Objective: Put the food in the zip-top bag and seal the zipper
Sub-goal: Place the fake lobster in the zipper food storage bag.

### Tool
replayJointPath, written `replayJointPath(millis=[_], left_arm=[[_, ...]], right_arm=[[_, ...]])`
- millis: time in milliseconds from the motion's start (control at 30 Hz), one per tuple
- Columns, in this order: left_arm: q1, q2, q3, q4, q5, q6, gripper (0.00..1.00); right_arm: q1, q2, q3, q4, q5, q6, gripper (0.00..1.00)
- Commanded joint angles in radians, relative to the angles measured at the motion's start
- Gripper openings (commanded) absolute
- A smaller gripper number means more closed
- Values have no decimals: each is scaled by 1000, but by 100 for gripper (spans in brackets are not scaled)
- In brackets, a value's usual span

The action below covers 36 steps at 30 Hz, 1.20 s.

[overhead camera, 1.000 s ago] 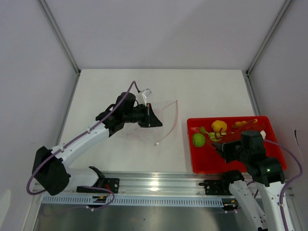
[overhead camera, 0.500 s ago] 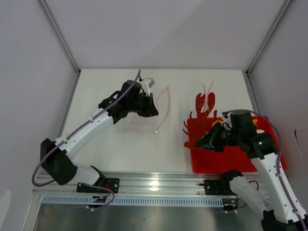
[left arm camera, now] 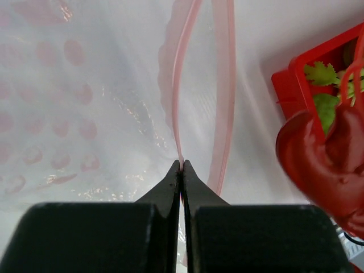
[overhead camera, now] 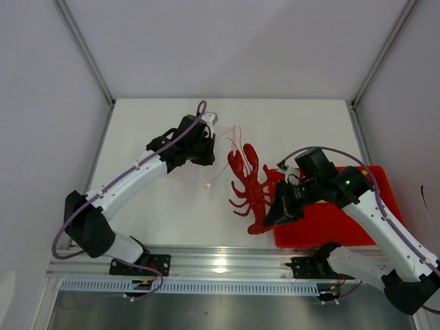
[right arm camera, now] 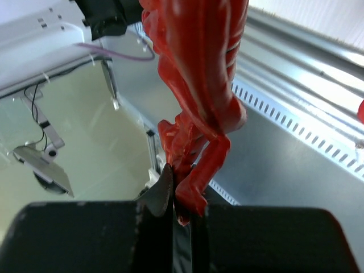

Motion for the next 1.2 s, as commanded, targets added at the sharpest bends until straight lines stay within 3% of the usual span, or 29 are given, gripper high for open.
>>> replayJointPath(millis=[0,567,1167], left_arm=[[2,-63,-33,28,-30,17,1],[-29,-273,-277,177,16,-38,1],[-106,-277,-277,160,53,-45,1]], right_arm=[[8,7,45,-88,-128,-71,0],[25,257,158,-185,-268,-160,0],[25,468,316,-263,-179,-248,0]])
